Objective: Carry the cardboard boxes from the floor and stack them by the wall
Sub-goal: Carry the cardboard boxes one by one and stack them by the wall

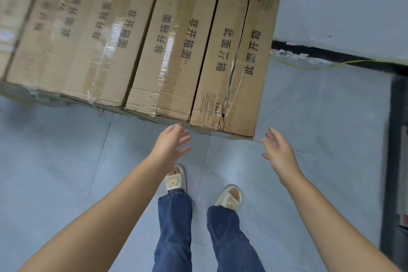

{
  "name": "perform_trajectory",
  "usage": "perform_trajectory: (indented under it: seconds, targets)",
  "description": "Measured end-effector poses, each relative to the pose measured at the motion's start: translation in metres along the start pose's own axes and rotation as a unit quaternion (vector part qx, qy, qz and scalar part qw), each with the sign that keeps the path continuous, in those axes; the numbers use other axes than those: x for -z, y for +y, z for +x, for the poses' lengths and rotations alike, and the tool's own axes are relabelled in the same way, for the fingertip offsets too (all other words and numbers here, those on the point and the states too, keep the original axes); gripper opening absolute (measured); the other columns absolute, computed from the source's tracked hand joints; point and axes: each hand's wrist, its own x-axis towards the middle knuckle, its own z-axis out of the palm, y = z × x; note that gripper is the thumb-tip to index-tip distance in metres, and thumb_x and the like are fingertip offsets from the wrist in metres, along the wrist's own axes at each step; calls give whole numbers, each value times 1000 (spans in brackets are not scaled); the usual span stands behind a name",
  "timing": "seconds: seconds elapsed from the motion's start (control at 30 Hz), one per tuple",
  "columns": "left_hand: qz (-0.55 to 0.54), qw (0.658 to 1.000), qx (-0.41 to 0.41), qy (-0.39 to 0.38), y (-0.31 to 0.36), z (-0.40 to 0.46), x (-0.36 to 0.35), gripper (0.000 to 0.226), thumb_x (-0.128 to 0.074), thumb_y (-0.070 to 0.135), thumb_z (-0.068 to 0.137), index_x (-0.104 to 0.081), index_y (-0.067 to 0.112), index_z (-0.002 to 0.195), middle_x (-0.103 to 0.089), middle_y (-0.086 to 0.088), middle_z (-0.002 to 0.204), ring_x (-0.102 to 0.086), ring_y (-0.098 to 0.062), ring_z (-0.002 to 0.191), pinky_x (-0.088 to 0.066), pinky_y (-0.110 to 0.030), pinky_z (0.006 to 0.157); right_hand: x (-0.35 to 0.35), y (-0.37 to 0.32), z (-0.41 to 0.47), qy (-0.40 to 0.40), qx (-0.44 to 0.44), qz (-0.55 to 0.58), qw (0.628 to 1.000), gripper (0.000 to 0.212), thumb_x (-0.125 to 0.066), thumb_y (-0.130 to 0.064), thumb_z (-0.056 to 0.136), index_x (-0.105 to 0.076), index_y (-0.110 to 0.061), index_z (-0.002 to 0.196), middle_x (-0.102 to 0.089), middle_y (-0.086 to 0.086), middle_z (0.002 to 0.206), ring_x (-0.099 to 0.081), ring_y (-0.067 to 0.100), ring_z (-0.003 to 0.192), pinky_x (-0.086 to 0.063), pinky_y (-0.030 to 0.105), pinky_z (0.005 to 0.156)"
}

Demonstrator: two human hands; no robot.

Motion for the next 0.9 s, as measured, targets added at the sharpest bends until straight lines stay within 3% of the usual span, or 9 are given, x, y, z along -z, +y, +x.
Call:
perform_trajectory:
  seconds: [0.13, 0.23, 0.37, 0.57, 0.67, 0.77, 0.9]
  targets:
    - [161, 971, -175, -35, 30, -100, 15, 26, -45, 13, 98, -52, 27, 119, -61, 0, 122, -58, -13, 112, -49, -32, 89, 45, -53, -90, -23, 125, -48, 991, 44, -48, -18, 99, -40, -32, 139, -51, -12, 134, -53, 5, 117, -41, 36, 106]
    - [194, 939, -274, -72, 47, -176, 29, 31, -47, 11, 98, -56, 34, 118, -65, 11, 114, -60, -7, 109, -48, -30, 93, 80, -84, -158, -19, 189, -46, 981, 40, -50, -20, 96, -43, -47, 126, -56, -23, 122, -57, 3, 112, -48, 29, 91]
    - [203, 903, -366, -93, 54, -253, 47, 36, -47, 6, 97, -57, 32, 120, -68, 12, 113, -63, -6, 106, -46, -31, 91, 109, -92, -230, 36, 226, -13, 973, 42, -53, -16, 93, -48, -49, 119, -62, -24, 104, -60, 5, 98, -53, 23, 73]
    - [227, 878, -404, -122, 63, -284, 57, 33, -48, 6, 95, -58, 25, 121, -70, 8, 111, -65, -9, 103, -48, -38, 93, 103, -78, -299, 129, 209, 75, 966, 41, -53, -25, 84, -50, -42, 121, -64, -13, 107, -61, 15, 97, -51, 32, 74]
    - [268, 853, -415, -169, 73, -285, 59, 34, -47, 4, 95, -59, 25, 118, -69, 9, 111, -65, -10, 105, -52, -31, 90, 91, -71, -334, 185, 193, 107, 958, 46, -53, -35, 76, -50, -41, 121, -64, -8, 111, -62, 11, 96, -52, 32, 74]
    - [303, 824, -425, -218, 85, -282, 73, 33, -47, 7, 93, -60, 24, 118, -70, 8, 111, -65, -10, 105, -52, -26, 89, 65, -60, -371, 261, 169, 146, 939, 45, -52, -39, 77, -51, -41, 122, -65, -15, 107, -63, 7, 95, -55, 26, 73]
    - [344, 789, -429, -274, 97, -279, 97, 38, -49, 24, 82, -61, 20, 117, -71, 4, 109, -66, -11, 102, -52, -31, 88, 7, -44, -414, 372, 129, 225, 891, 35, -48, -11, 92, -54, -34, 119, -67, -7, 107, -66, 7, 89, -56, 21, 68]
